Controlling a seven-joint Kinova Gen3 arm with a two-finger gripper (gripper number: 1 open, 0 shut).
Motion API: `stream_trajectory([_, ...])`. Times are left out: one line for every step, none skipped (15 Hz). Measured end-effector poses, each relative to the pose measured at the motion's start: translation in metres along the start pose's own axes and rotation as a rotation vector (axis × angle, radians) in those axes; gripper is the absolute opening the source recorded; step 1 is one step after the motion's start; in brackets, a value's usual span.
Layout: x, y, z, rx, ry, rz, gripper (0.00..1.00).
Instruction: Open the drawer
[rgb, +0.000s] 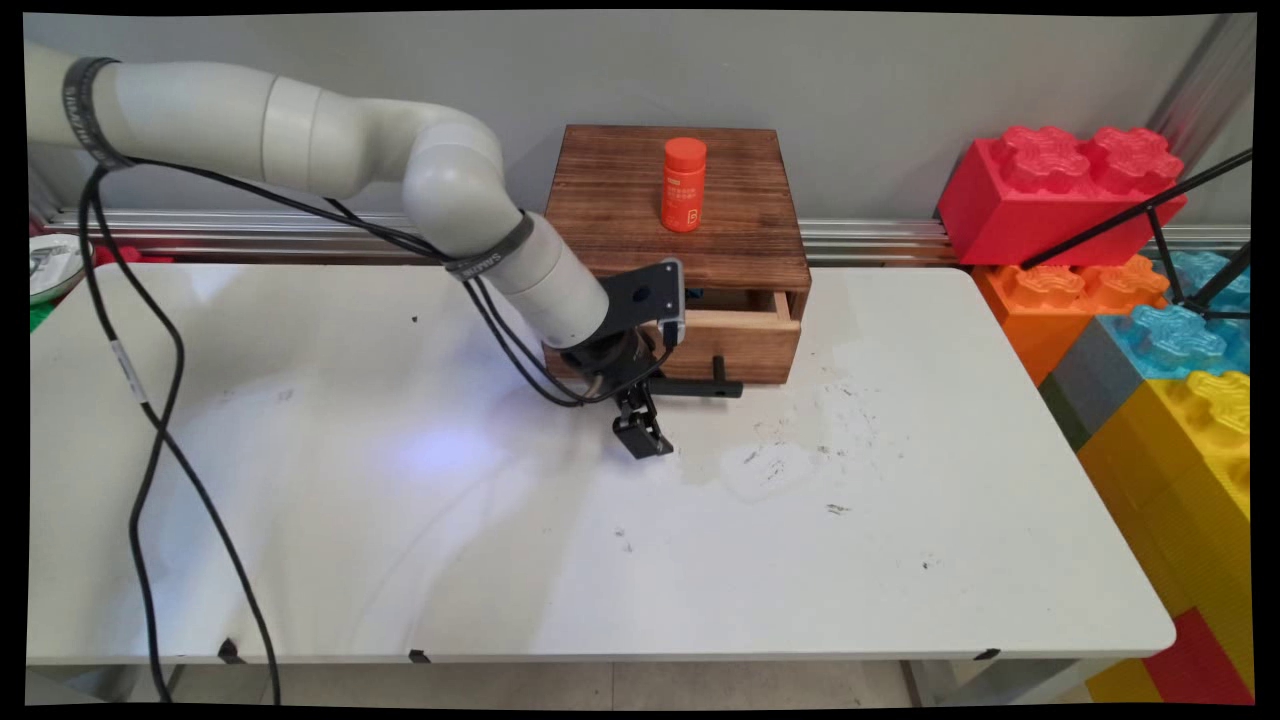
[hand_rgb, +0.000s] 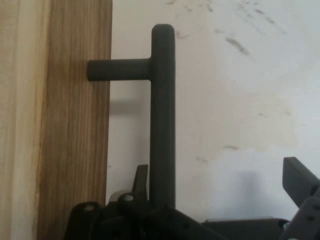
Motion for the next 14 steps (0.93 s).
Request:
stream_trajectory([0.000,0.004,-0.002,-0.005,0.001,0.001,1.00])
stream_trajectory([0.000,0.009,-0.003,-0.011,0.001,0.002,1.00])
stream_trajectory([-0.001,0.015,-0.006,-0.017,0.002,0.003,1.00])
stream_trajectory([-0.002,0.021,-0.008,-0.024,0.001,0.005,1.00])
stream_trajectory([-0.003,0.027,-0.010,-0.031,0.000,0.006,1.00])
stream_trajectory([-0.004,0.032,-0.012,-0.036,0.000,0.007,1.00])
stream_trajectory([-0.006,0.038,-0.014,-0.043,-0.001,0.010,1.00])
stream_trajectory([-0.007,0.044,-0.016,-0.050,-0.001,0.012,1.00])
stream_trajectory([-0.008,0.049,-0.018,-0.055,0.000,0.012,1.00])
stream_trajectory([-0.008,0.054,-0.020,-0.060,0.000,0.016,1.00])
stream_trajectory([-0.009,0.060,-0.022,-0.066,0.001,0.018,1.00])
stream_trajectory([-0.010,0.065,-0.024,-0.071,0.002,0.022,1.00])
stream_trajectory([-0.010,0.069,-0.025,-0.074,0.003,0.025,1.00])
stream_trajectory([-0.011,0.074,-0.027,-0.078,0.005,0.029,1.00])
